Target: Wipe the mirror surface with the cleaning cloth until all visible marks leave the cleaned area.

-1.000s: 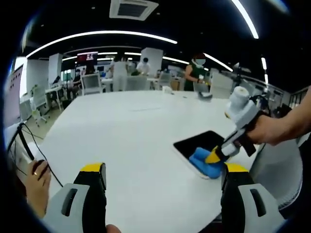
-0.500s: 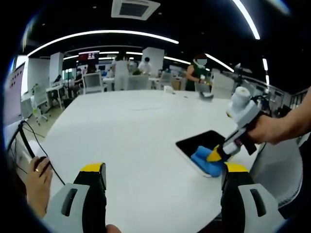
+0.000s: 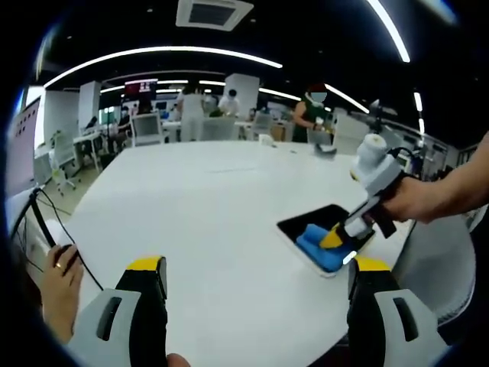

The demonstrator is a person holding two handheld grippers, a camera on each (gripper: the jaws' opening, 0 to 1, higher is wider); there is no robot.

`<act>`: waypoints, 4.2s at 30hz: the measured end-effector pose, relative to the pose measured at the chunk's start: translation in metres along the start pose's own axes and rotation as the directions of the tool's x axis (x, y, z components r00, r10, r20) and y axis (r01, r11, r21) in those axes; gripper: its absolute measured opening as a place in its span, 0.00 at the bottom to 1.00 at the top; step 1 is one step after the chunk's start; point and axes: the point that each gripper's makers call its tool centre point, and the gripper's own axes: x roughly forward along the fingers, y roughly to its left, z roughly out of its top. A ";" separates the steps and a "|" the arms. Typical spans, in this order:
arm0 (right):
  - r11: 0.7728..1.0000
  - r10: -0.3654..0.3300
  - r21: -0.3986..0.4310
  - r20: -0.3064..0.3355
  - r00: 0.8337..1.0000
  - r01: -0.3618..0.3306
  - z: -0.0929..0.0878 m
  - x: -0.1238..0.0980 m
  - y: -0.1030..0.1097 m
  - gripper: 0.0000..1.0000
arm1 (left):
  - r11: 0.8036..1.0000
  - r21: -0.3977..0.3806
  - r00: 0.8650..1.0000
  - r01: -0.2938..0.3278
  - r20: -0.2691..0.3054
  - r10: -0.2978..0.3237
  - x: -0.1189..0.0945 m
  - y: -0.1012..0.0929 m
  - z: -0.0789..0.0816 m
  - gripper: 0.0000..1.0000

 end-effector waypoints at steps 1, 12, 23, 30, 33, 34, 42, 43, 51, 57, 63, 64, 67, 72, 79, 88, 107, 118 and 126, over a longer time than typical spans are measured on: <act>1.000 0.000 -0.001 0.001 1.000 0.000 0.002 0.001 0.000 0.04 | 1.000 0.000 1.000 0.000 0.000 0.000 0.000 0.000 0.000 0.99; 1.000 -0.001 -0.019 -0.006 1.000 0.001 0.015 0.008 -0.004 0.04 | 1.000 -0.003 1.000 -0.004 0.004 0.004 0.000 -0.002 0.003 0.99; 1.000 0.015 0.003 -0.014 1.000 -0.015 0.029 0.015 -0.007 0.04 | 1.000 -0.006 1.000 -0.007 0.011 0.007 -0.003 -0.004 0.002 0.99; 1.000 0.022 0.014 -0.016 1.000 -0.022 0.043 0.021 -0.010 0.04 | 0.999 0.037 1.000 0.001 -0.008 -0.001 -0.005 -0.007 -0.001 0.99; 1.000 0.017 -0.007 -0.024 1.000 -0.017 0.046 0.023 -0.010 0.04 | 1.000 0.025 1.000 0.003 -0.009 -0.003 -0.005 -0.007 -0.002 0.99; 1.000 0.015 -0.011 -0.024 1.000 -0.015 0.047 0.023 -0.010 0.04 | 1.000 0.025 1.000 0.003 -0.009 -0.002 -0.005 -0.006 -0.002 0.99; 0.999 0.006 -0.034 -0.016 1.000 -0.006 0.057 0.028 -0.014 0.04 | 1.000 0.017 1.000 -0.005 -0.004 0.006 -0.010 -0.004 -0.003 0.99; 1.000 0.008 -0.024 -0.017 1.000 -0.008 0.058 0.028 -0.014 0.04 | 1.000 0.015 1.000 -0.006 -0.006 0.006 -0.010 -0.004 -0.004 0.99; 1.000 0.013 -0.024 -0.016 1.000 -0.013 0.060 0.029 -0.014 0.04 | 1.000 0.012 1.000 -0.012 -0.004 0.012 -0.013 -0.004 -0.004 0.99; 0.999 0.051 0.020 -0.016 0.999 -0.050 0.061 0.030 -0.016 0.04 | 1.000 0.009 1.000 -0.014 -0.003 0.014 -0.013 -0.005 -0.004 0.99; 0.999 0.035 -0.022 -0.017 0.999 -0.036 0.067 0.035 -0.018 0.04 | 1.000 0.014 1.000 -0.015 -0.001 0.015 -0.016 -0.006 -0.004 0.99; 0.999 0.033 -0.028 -0.012 0.999 -0.033 0.068 0.035 -0.017 0.04 | 1.000 0.014 1.000 -0.017 -0.001 0.017 -0.017 -0.006 -0.005 0.99; 1.000 0.020 -0.004 -0.003 1.000 -0.020 0.072 0.036 -0.019 0.04 | 1.000 0.010 1.000 -0.022 -0.005 0.022 -0.020 -0.005 -0.007 0.99; 0.999 -0.001 -0.035 -0.009 1.000 0.001 0.073 0.037 -0.018 0.04 | 1.000 0.016 1.000 -0.022 -0.011 0.022 -0.023 -0.006 -0.009 0.99; 0.999 0.026 -0.040 -0.008 1.000 -0.027 0.072 0.036 -0.020 0.04 | 1.000 0.013 1.000 -0.025 -0.003 0.026 -0.024 -0.005 -0.006 0.99; 0.999 0.035 -0.032 -0.006 0.999 -0.035 0.071 0.034 -0.022 0.04 | 1.000 0.006 1.000 -0.024 -0.005 0.024 -0.027 -0.008 -0.011 0.99; 1.000 0.009 -0.015 -0.019 1.000 -0.009 0.065 0.025 -0.046 0.04 | 1.000 0.028 1.000 -0.008 -0.009 0.008 -0.022 -0.015 -0.006 0.99; 1.000 -0.001 -0.009 -0.032 0.999 0.000 0.063 0.024 -0.062 0.04 | 0.998 0.057 1.000 0.004 -0.008 -0.003 -0.015 -0.015 0.002 0.99; 1.000 -0.007 -0.015 -0.038 0.999 0.007 0.061 0.020 -0.064 0.04 | 0.999 0.040 0.999 0.026 -0.020 -0.025 -0.014 -0.019 -0.002 0.99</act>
